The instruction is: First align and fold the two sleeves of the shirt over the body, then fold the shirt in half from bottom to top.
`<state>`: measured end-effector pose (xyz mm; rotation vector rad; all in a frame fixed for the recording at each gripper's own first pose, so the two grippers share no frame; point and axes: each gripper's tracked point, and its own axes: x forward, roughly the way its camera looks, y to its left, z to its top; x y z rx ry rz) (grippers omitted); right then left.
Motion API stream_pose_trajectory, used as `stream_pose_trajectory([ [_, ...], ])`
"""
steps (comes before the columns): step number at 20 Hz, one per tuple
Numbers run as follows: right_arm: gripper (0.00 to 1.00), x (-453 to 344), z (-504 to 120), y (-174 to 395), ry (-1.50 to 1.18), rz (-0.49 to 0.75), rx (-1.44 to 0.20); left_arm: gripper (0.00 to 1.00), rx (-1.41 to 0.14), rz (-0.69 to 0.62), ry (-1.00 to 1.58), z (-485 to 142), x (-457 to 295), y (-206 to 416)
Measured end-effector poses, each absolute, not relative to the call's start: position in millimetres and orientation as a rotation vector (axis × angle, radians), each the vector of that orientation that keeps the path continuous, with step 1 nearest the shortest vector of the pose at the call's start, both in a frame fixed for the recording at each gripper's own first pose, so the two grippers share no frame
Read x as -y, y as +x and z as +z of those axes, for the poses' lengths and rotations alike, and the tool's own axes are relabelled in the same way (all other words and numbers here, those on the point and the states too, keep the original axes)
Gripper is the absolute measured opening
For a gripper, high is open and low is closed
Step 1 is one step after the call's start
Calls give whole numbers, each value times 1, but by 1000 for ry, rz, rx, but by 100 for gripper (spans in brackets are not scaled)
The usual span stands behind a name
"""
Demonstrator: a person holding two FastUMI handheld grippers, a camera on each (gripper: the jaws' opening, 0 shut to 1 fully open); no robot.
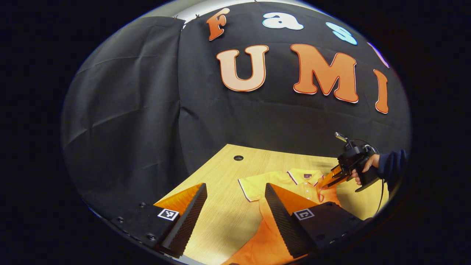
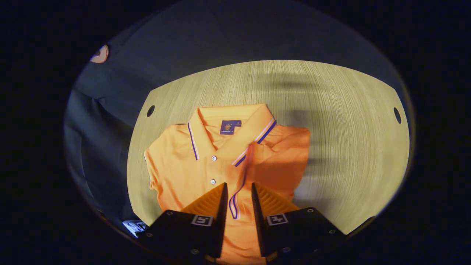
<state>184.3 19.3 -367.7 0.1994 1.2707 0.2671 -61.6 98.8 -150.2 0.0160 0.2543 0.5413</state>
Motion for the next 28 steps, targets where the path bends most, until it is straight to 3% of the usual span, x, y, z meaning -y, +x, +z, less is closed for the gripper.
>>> stream_pose_trajectory([
  [3, 76, -21, -345, 183, 244, 238, -1201, 97, -306, 465, 6, -164, -115, -27],
  [4, 77, -22, -337, 181, 271, 228, -1175, 97, -322, 432, -2, -171, -120, -16],
  [5, 71, -20, -330, 179, 286, 214, -1153, 97, -339, 401, -10, -176, -124, -6],
  [11, 91, 0, -295, 156, 274, 93, -991, 98, -459, 272, -74, -204, -153, 55],
  [16, 95, 13, -262, 131, 236, 7, -863, 98, -641, 216, -146, -247, -166, 96],
  [28, 95, 39, -204, 60, 140, -166, -606, 96, -1095, 258, -230, -350, -195, 150],
])
